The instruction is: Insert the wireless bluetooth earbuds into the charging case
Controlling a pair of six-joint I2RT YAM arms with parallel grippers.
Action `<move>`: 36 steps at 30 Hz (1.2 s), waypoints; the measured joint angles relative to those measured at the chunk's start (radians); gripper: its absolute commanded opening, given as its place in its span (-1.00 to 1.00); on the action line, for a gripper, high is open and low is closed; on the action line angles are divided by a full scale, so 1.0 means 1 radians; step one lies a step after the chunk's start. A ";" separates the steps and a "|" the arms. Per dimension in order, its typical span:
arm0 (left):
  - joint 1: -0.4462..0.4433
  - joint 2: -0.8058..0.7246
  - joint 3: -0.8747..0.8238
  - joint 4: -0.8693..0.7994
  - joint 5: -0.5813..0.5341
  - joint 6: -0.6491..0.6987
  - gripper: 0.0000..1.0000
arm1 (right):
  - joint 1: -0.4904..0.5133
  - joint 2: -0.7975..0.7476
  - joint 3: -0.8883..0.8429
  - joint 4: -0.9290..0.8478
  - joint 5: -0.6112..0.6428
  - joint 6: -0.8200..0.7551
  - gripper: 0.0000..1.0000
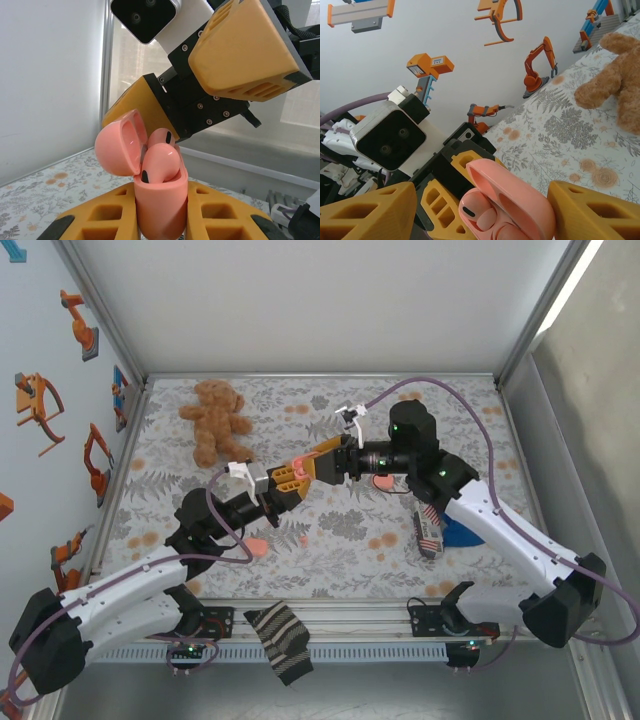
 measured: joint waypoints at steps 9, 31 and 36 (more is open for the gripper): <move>-0.001 -0.004 0.000 -0.031 -0.036 0.004 -1.00 | 0.003 -0.032 0.000 -0.004 -0.005 -0.021 0.35; -0.001 -0.090 0.000 -0.072 0.013 0.005 -1.00 | 0.003 -0.233 0.040 -0.209 0.164 -0.408 0.72; -0.001 -0.108 0.000 -0.086 0.040 0.005 -1.00 | 0.003 -0.227 0.025 -0.225 0.099 -0.516 0.73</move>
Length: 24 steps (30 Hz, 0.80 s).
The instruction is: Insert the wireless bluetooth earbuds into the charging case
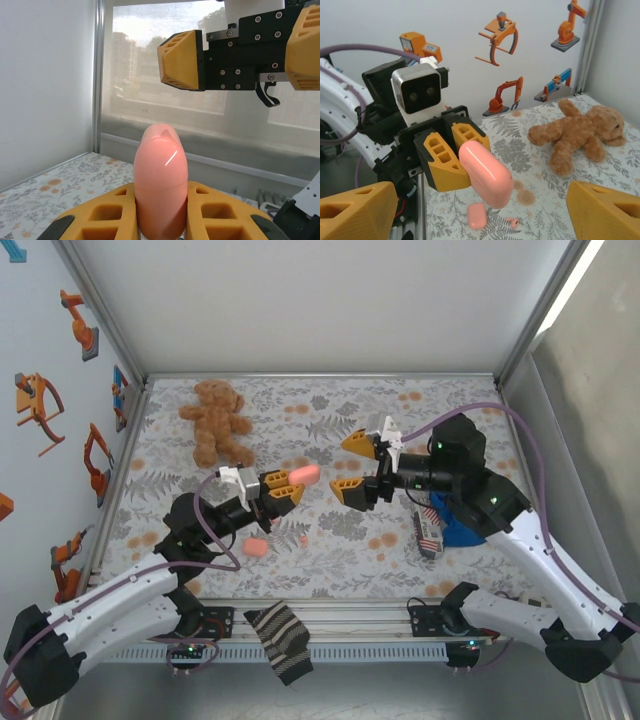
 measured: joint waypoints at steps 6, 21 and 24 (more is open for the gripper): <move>0.000 -0.013 0.000 -0.020 0.028 0.000 -1.00 | 0.000 0.034 -0.011 -0.007 -0.093 -0.105 0.70; 0.000 -0.014 0.005 -0.030 0.069 0.000 -1.00 | 0.006 0.134 -0.006 -0.016 -0.177 -0.201 0.40; 0.000 -0.015 0.007 -0.030 0.072 0.000 -1.00 | 0.006 0.154 0.001 -0.023 -0.180 -0.200 0.35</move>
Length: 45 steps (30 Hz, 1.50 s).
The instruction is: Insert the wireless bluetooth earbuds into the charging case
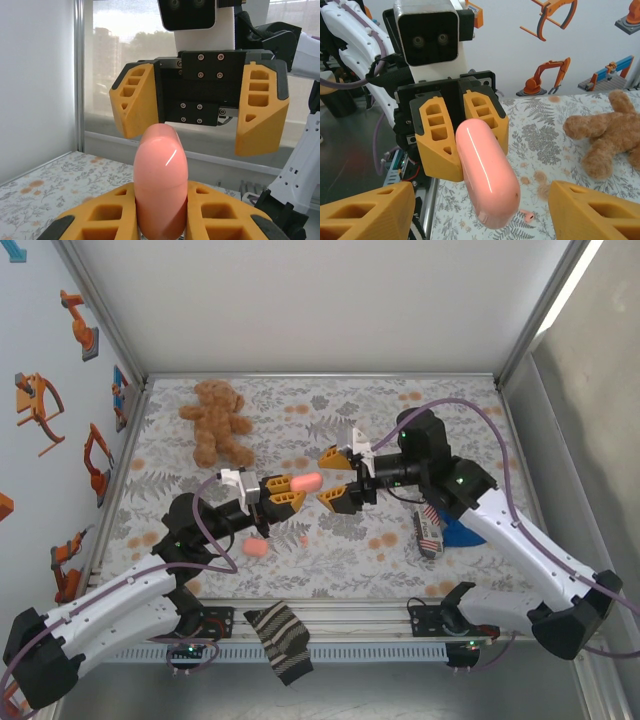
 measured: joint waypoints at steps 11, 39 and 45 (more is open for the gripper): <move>0.000 -0.001 0.000 0.000 0.003 0.000 -1.00 | 0.006 0.037 0.011 -0.008 -0.018 0.000 0.06; 0.001 -0.008 0.002 -0.001 -0.005 0.003 0.11 | 0.009 0.054 0.023 0.006 -0.037 0.064 -0.67; 0.001 -0.053 0.002 -0.060 -0.042 0.036 0.53 | 0.011 0.030 0.020 0.041 0.017 0.114 -0.71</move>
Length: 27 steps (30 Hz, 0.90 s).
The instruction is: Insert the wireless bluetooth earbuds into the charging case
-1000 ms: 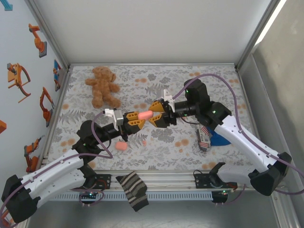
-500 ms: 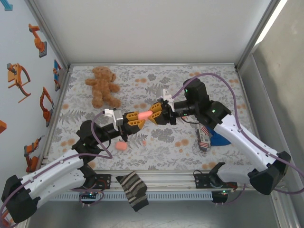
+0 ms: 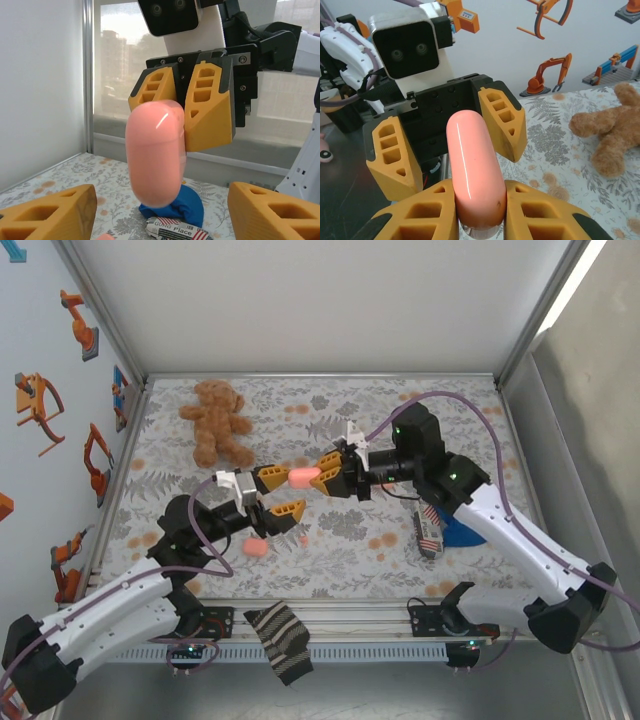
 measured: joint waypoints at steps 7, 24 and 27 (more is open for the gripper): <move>0.000 -0.152 0.000 -0.171 -0.106 0.062 0.73 | 0.000 -0.029 -0.041 0.005 0.126 0.049 -0.75; 0.000 -0.413 0.095 -0.695 -0.552 0.168 0.96 | -0.026 -0.083 -0.422 0.085 0.410 0.326 -0.78; 0.000 -0.428 0.095 -0.723 -0.572 0.168 0.95 | -0.049 -0.122 -0.485 0.095 0.429 0.349 -0.79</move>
